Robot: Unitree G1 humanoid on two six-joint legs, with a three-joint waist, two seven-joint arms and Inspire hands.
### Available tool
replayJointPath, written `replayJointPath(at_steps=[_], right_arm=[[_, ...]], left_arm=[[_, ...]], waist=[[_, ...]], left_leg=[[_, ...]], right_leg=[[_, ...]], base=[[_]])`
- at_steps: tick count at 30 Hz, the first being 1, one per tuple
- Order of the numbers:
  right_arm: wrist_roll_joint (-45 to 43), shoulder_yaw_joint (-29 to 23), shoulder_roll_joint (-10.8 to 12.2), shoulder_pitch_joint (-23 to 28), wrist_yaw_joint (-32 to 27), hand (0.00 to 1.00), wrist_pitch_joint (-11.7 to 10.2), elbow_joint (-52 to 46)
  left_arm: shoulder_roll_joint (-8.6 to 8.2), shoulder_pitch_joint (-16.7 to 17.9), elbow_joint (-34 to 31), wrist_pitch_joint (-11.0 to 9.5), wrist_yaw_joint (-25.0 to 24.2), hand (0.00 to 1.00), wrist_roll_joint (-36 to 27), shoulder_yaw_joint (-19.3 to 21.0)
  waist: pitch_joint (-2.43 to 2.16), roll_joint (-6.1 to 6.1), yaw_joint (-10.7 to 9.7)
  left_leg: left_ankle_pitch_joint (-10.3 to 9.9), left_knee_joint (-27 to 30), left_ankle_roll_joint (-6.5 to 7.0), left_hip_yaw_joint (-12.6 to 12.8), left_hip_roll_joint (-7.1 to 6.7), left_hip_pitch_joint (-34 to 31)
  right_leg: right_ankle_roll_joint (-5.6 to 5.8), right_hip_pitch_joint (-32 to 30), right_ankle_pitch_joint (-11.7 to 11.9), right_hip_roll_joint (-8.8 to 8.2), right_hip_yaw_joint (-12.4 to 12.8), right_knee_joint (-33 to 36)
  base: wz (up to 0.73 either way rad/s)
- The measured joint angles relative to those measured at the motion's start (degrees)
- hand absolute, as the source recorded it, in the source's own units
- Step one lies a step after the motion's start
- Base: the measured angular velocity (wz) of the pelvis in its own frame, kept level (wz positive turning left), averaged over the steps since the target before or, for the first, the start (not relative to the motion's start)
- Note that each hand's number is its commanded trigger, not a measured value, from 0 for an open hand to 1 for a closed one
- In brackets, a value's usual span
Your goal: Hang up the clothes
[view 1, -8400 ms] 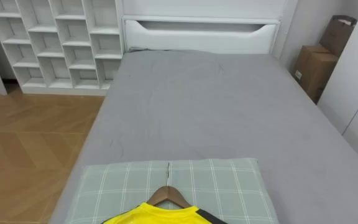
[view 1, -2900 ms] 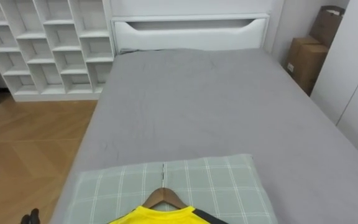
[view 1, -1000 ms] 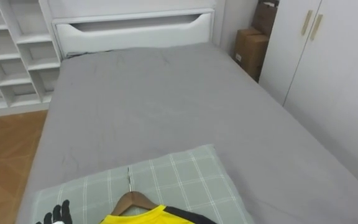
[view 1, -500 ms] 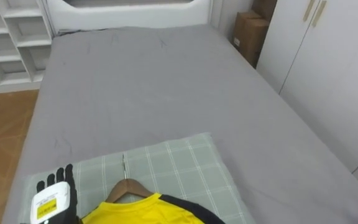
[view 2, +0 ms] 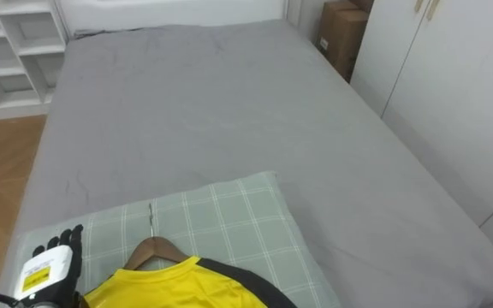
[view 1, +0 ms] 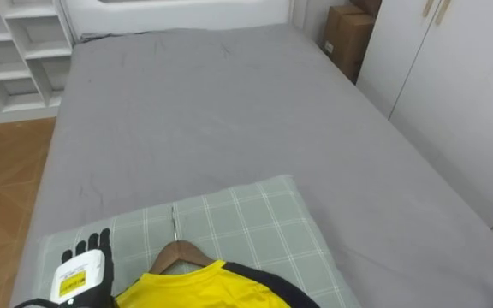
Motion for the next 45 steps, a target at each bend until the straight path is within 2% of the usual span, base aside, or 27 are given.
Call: replayJointPath(at_steps=[4, 10, 18, 26, 33, 45], right_arm=[[0.0, 0.0, 0.0, -1.0, -0.1, 0.0, -0.1, 0.0], [0.1, 0.0, 0.0, -1.1, -0.8, 0.0, 0.1, 0.1], [0.2, -0.1, 0.0, -0.2, -1.2, 0.0, 0.3, 0.6], [0.0, -0.2, 0.0, 0.2, -1.1, 0.0, 1.0, 0.6], [0.3, -0.1, 0.0, 0.2, -1.1, 0.0, 1.1, 1.1], [0.4, 0.0, 0.0, 0.2, -1.1, 0.0, 1.8, 1.1]], left_arm=[[-1.31, 0.1, 0.4, 0.0, -2.5, 0.0, 0.0, -1.5], [-1.35, 0.1, 2.5, -0.1, -6.0, 0.0, 0.0, -2.5], [-1.48, 0.2, 2.6, -0.2, -8.2, 0.0, 0.0, -2.5], [-1.55, 0.2, 2.7, -0.2, -9.4, 0.0, -0.1, -2.4], [-1.54, 0.2, 7.1, -0.1, -9.7, 0.0, -1.3, -2.4], [-1.44, 0.1, 8.2, 0.8, -10.0, 0.0, -3.2, -1.0]], waist=[[-0.1, -0.08, -0.9], [-0.12, -0.23, -2.0], [-0.1, -0.27, -2.2], [-0.12, -0.4, -2.4], [-0.11, -0.65, -2.5], [-0.61, -1.32, -2.1]], left_leg=[[0.1, 0.2, 0.05, 0.0, -0.08, 0.2], [0.1, 0.2, 0.06, 0.0, -0.09, 1.3], [0.1, 0.1, 0.06, 0.1, -0.07, 2.3], [0.1, 0.1, 0.06, 0.3, -0.13, 2.6], [0.1, 0.0, 0.06, 0.8, -0.05, 2.4], [0.1, -0.1, 0.06, 1.4, 0.02, 1.7]], right_leg=[[0.0, 0.2, 0.0, -0.06, 0.0, 0.0], [0.05, 1.2, 0.0, -0.09, 0.0, 0.0], [0.06, 2.2, 0.0, -0.07, 0.2, -0.1], [0.08, 2.4, -0.1, -0.12, 0.5, -0.1], [0.09, 1.9, -0.1, -0.08, 0.9, -0.1], [0.09, 0.8, 0.0, 0.12, 1.7, 0.1]], base=[[0.0], [0.0], [0.0], [0.0], [-0.03], [-0.03]])
